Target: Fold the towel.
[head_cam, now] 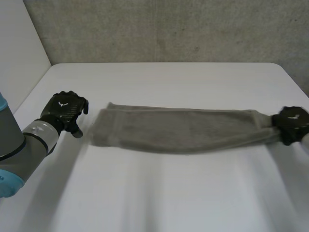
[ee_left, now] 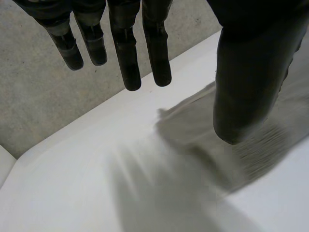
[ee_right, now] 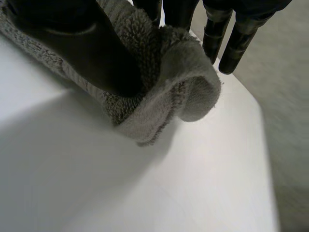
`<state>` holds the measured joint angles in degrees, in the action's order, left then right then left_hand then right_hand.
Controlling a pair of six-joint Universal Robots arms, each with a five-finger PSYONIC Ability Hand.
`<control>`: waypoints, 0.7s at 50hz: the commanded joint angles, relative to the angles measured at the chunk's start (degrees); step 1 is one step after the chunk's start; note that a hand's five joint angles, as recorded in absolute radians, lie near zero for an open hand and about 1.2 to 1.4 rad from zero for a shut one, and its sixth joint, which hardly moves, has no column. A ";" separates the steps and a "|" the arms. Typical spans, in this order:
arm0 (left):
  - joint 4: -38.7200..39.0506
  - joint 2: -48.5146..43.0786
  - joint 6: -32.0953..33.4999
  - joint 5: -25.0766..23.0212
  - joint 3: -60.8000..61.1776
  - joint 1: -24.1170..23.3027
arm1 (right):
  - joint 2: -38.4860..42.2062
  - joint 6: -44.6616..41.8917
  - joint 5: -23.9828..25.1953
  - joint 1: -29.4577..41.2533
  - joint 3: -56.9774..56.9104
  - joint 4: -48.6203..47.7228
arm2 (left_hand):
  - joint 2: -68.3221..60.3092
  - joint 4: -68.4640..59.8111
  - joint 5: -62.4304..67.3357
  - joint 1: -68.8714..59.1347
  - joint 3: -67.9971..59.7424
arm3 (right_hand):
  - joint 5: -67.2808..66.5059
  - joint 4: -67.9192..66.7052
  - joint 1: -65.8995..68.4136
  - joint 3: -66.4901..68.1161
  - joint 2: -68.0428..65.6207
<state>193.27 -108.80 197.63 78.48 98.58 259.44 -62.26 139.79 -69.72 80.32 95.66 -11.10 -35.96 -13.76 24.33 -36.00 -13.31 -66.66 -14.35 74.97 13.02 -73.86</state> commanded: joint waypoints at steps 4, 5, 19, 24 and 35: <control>0.00 0.35 -0.05 0.01 0.29 -0.16 | -2.25 -5.23 2.13 -8.16 -11.72 11.19 | 2.03 3.76 -0.39 2.06 3.31 | -3.34 4.35 5.03 -3.02 -6.14; 0.00 0.35 -0.05 0.01 0.29 -0.17 | -3.21 -4.10 2.30 -7.81 -14.16 13.28 | 2.03 3.76 -0.39 2.06 3.31 | -3.34 4.35 5.03 -3.02 -6.14; 0.00 0.61 0.04 0.01 1.00 -0.96 | -3.92 0.74 -2.53 21.46 -25.70 16.38 | 2.70 3.76 -1.07 2.73 3.31 | -3.34 4.35 5.03 -3.02 -6.14; 0.00 0.61 0.04 0.01 1.00 -1.22 | 1.88 0.48 -3.76 37.19 -27.98 15.32 | 3.38 3.76 -1.74 3.41 3.31 | -3.34 4.35 5.03 -3.02 -6.14; 0.00 0.52 0.04 0.27 1.35 -2.19 | 20.86 -0.05 -10.00 53.89 -36.60 6.27 | 4.72 3.76 -3.09 4.75 3.31 | 27.05 4.35 -25.35 -3.02 24.25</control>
<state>193.27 -108.25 197.67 78.66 99.68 257.58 -50.33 140.26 -75.47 129.76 63.22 -1.84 -33.81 -13.76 22.01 -33.83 -13.31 -64.09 -14.35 73.02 13.02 -72.10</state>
